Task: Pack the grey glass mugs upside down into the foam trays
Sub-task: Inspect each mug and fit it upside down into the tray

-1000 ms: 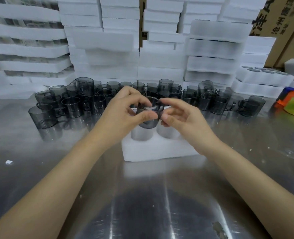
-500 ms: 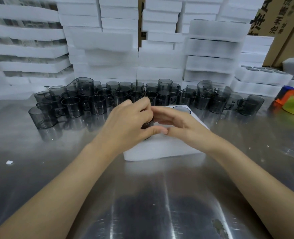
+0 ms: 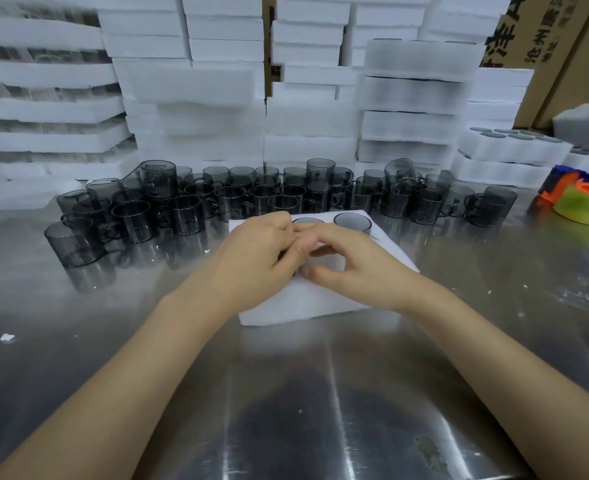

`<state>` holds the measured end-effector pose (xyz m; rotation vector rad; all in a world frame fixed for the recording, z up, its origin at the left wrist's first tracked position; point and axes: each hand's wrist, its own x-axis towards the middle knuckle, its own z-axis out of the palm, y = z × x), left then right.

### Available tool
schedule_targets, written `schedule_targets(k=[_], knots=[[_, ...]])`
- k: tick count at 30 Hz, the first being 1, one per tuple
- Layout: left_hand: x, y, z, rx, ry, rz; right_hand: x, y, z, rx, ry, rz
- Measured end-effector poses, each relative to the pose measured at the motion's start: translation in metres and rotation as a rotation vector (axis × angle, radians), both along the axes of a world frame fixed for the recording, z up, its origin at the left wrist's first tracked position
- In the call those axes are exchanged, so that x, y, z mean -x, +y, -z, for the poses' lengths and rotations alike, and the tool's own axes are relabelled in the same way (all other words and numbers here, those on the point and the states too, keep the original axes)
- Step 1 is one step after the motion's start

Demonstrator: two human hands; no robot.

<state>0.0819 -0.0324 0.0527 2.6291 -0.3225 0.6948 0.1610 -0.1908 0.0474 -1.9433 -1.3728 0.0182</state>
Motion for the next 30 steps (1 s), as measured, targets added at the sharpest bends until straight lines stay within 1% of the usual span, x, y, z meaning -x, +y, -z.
schedule_targets(k=[2, 4, 6, 8, 9, 11, 13, 14, 15, 16, 17, 18, 19, 20, 23, 26, 27, 28, 30], knots=[[-0.001, 0.002, 0.001, 0.038, 0.095, -0.058, 0.0, 0.003, 0.002, 0.048, -0.115, 0.011], [-0.002, 0.005, 0.003, 0.116, 0.147, -0.089, 0.0, 0.006, 0.003, 0.085, -0.165, 0.022], [-0.002, 0.006, 0.003, 0.167, 0.157, -0.105, 0.001, 0.006, 0.002, 0.067, -0.136, -0.005], [-0.001, 0.004, 0.003, 0.107, 0.163, -0.113, -0.002, 0.0, -0.002, -0.014, -0.021, -0.01], [-0.001, 0.002, 0.004, 0.069, 0.15, -0.114, -0.006, -0.005, -0.004, -0.09, 0.06, 0.016], [0.0, 0.002, 0.008, 0.07, 0.044, -0.142, -0.022, -0.017, -0.009, -0.324, 0.188, 0.139], [0.0, 0.006, 0.01, 0.127, -0.126, -0.229, -0.044, -0.031, -0.007, -0.579, 0.266, 0.367], [-0.001, 0.009, 0.008, 0.161, -0.166, -0.283, -0.056, -0.039, -0.003, -0.655, 0.272, 0.517], [-0.002, 0.011, 0.007, 0.203, -0.15, -0.331, -0.068, -0.048, 0.004, -0.669, 0.249, 0.675], [-0.003, 0.012, 0.006, 0.258, -0.072, -0.376, -0.079, -0.057, 0.012, -0.618, 0.201, 0.817], [-0.005, 0.012, 0.007, 0.319, 0.056, -0.415, -0.089, -0.067, 0.021, -0.518, 0.141, 0.921], [-0.008, 0.012, 0.009, 0.382, 0.189, -0.438, -0.099, -0.075, 0.03, -0.401, 0.088, 0.991], [-0.01, 0.012, 0.013, 0.427, 0.282, -0.453, -0.109, -0.08, 0.036, -0.301, 0.061, 1.039], [-0.012, 0.01, 0.019, 0.447, 0.318, -0.464, -0.117, -0.082, 0.04, -0.229, 0.064, 1.073], [-0.015, 0.008, 0.028, 0.449, 0.232, -0.504, -0.137, -0.078, 0.043, -0.044, 0.084, 1.116], [-0.018, 0.011, 0.03, 0.467, 0.206, -0.501, -0.149, -0.072, 0.047, 0.202, 0.011, 1.129], [-0.019, 0.012, 0.03, 0.487, 0.197, -0.491, -0.153, -0.071, 0.048, 0.252, -0.013, 1.124], [-0.02, 0.013, 0.03, 0.507, 0.187, -0.48, -0.156, -0.07, 0.048, 0.272, -0.02, 1.115], [-0.022, 0.016, 0.031, 0.547, 0.174, -0.455, -0.16, -0.069, 0.048, 0.251, -0.005, 1.095]])
